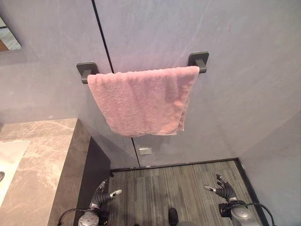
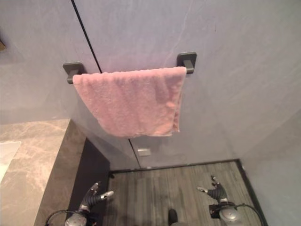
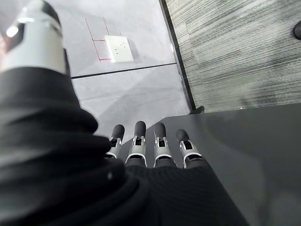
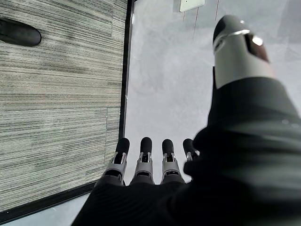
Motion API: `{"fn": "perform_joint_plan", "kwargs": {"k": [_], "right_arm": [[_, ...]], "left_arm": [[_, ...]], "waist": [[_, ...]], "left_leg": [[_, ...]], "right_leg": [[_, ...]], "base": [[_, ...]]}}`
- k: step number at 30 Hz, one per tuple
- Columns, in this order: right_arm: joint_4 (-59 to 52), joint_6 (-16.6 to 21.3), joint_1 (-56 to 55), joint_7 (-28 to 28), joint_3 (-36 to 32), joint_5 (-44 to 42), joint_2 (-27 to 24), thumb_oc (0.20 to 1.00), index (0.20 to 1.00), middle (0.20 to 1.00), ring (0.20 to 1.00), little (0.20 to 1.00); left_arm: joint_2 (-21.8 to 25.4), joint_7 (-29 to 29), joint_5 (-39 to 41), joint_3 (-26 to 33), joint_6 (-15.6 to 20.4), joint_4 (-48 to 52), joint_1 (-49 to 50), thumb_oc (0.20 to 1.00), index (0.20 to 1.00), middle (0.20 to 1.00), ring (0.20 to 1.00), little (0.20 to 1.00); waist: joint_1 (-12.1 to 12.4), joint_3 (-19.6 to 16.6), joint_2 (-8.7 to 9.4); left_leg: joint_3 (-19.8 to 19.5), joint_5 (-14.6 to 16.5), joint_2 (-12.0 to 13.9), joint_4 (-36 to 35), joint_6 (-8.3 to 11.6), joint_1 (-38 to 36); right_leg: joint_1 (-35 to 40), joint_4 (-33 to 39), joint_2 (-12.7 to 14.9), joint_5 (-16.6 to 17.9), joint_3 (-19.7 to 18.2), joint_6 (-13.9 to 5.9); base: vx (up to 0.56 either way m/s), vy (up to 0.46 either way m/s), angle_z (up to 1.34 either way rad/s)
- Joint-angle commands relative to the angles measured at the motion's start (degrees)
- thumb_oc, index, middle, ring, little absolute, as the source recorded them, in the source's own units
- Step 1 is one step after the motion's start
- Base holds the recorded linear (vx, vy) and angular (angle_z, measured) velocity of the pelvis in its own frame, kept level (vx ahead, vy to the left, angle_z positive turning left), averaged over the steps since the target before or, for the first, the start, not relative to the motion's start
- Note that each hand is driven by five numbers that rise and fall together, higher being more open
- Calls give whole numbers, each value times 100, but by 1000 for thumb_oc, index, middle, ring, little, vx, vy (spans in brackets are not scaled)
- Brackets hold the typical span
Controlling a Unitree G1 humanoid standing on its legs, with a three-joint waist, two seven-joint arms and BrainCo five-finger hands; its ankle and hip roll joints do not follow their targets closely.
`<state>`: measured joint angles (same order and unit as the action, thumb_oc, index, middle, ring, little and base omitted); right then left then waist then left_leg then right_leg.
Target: Put brush and paste in cup on sink, flatten towel.
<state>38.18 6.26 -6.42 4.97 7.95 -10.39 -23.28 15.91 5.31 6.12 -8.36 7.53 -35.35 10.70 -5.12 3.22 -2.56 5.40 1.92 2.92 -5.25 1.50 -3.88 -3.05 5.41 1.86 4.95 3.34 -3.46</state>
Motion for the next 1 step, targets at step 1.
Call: {"fn": "perform_joint_plan", "kwargs": {"k": [1], "right_arm": [[74, 127, 268, 92, 82, 47, 56, 1000, 1000, 1000, 1000, 1000]], "left_arm": [[338, 68, -126, -111, 201, -115, -181, 1000, 1000, 1000, 1000, 1000]], "waist": [[12, -140, 323]], "left_leg": [[-57, -347, -10, 25, 164, 336]], "right_leg": [[162, -41, 254, -173, -131, -358]], "base": [[0, 0, 0]]}}
